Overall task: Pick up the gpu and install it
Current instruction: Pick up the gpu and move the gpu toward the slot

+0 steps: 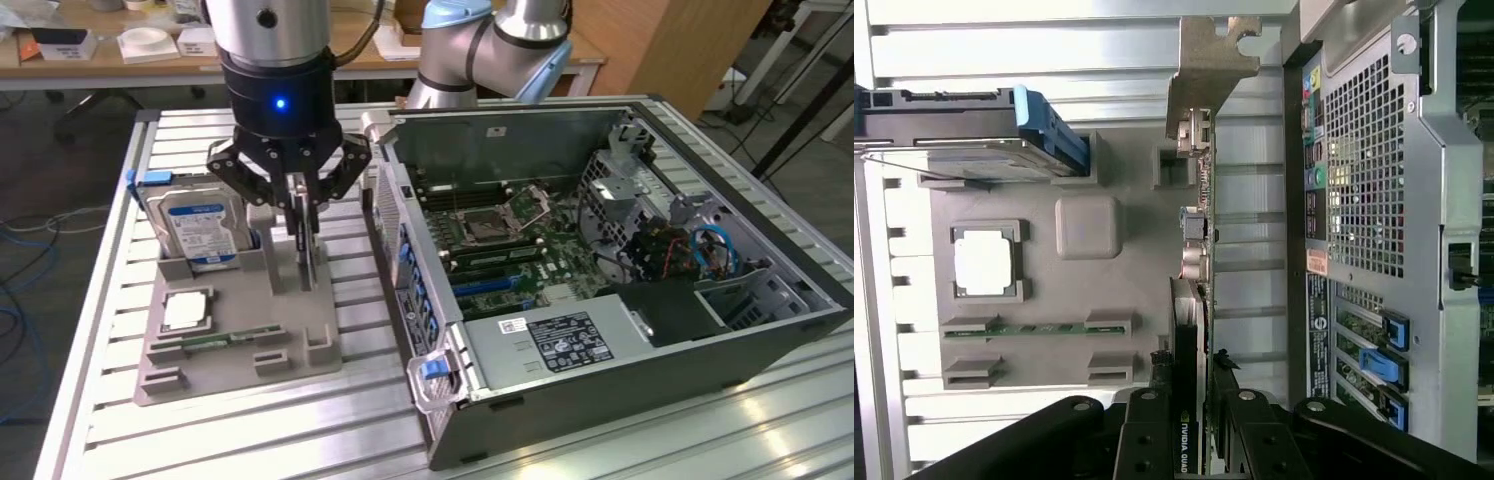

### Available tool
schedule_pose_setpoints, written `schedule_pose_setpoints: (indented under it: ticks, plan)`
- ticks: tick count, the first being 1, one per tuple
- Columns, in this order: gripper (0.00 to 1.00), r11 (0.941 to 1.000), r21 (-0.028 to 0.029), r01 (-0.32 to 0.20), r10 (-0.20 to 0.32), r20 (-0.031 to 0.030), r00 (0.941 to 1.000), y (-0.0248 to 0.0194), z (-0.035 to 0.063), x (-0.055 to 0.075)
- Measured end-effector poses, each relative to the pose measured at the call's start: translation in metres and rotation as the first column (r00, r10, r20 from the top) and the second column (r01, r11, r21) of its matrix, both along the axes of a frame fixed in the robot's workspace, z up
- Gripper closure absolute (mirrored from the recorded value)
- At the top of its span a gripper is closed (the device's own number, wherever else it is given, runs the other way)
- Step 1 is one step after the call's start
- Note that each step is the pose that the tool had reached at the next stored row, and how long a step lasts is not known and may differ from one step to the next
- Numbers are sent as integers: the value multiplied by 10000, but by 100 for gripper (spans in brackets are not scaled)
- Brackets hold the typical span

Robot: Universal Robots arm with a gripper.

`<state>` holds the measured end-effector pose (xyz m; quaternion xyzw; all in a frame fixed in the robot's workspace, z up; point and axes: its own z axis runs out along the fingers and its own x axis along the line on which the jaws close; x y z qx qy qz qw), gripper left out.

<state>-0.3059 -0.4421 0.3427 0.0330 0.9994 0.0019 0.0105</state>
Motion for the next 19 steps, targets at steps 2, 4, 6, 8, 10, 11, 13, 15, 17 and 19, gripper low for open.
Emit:
schedule_pose_setpoints:
  ticks: [2,4,6,8,10,11,13,15,17,19]
  plan:
    - [74,10000,-1,0,0,-1,10000,0,28,0]
    - [74,10000,-1,0,0,-1,10000,0,55,0]
    - [74,10000,-1,0,0,-1,10000,0,80,0]
    - [74,10000,-1,0,0,-1,10000,0,104,0]
    - [74,10000,0,0,0,0,10000,0,126,0]
    - [74,10000,-1,0,0,0,10000,0,137,0]
    - [74,10000,-1,0,0,-1,10000,0,157,0]
    - [74,10000,-1,0,0,0,10000,0,175,0]
    - [74,10000,0,0,0,0,10000,0,194,0]
    - [74,10000,-1,0,0,-1,10000,0,211,0]
